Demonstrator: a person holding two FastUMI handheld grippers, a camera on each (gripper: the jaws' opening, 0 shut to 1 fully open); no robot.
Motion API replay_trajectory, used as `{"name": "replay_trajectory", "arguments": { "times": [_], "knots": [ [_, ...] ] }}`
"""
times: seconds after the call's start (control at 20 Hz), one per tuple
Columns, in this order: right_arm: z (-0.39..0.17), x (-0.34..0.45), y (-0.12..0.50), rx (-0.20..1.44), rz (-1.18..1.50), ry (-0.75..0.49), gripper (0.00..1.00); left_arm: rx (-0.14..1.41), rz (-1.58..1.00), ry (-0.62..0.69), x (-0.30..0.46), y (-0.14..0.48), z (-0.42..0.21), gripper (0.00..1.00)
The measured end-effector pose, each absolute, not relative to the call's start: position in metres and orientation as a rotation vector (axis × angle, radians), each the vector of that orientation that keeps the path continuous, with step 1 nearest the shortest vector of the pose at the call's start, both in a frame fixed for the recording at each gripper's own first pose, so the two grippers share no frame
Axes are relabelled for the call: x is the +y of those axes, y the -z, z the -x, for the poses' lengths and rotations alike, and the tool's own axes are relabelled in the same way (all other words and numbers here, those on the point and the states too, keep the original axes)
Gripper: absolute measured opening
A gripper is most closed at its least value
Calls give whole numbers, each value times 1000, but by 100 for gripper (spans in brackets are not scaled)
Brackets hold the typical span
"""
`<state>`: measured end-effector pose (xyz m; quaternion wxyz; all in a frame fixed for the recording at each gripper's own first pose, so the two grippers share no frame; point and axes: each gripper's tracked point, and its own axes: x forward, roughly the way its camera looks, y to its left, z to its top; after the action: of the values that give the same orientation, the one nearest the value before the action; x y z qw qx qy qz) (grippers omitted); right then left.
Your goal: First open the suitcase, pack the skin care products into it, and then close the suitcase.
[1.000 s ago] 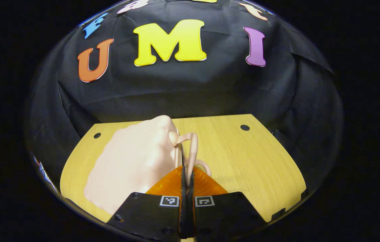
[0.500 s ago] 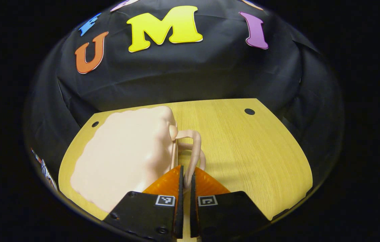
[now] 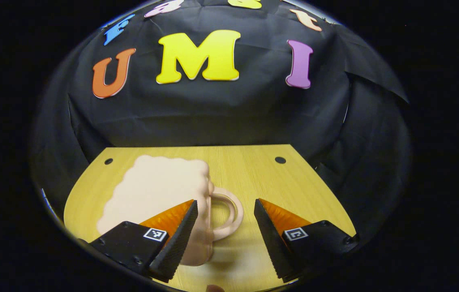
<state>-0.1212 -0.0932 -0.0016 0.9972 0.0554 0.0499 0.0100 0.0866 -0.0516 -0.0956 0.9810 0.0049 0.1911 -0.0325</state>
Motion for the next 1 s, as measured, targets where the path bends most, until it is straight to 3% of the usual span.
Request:
{"name": "replay_trajectory", "arguments": {
  "times": [0.25,0.45,0.8,1.0],
  "knots": [
    [115,-53,-17,63,-122,-13,80,190,-33,13,-11,-3,-33,92],
    [112,-20,-29,45,-132,-61,79,114,-2,-37,26,-45,12,97],
    [121,33,-39,8,-84,-125,79,70,-57,-82,65,-51,90,97],
    [129,66,-42,-4,-48,-162,79,53,-62,-38,65,-46,112,97]
  ]
}}
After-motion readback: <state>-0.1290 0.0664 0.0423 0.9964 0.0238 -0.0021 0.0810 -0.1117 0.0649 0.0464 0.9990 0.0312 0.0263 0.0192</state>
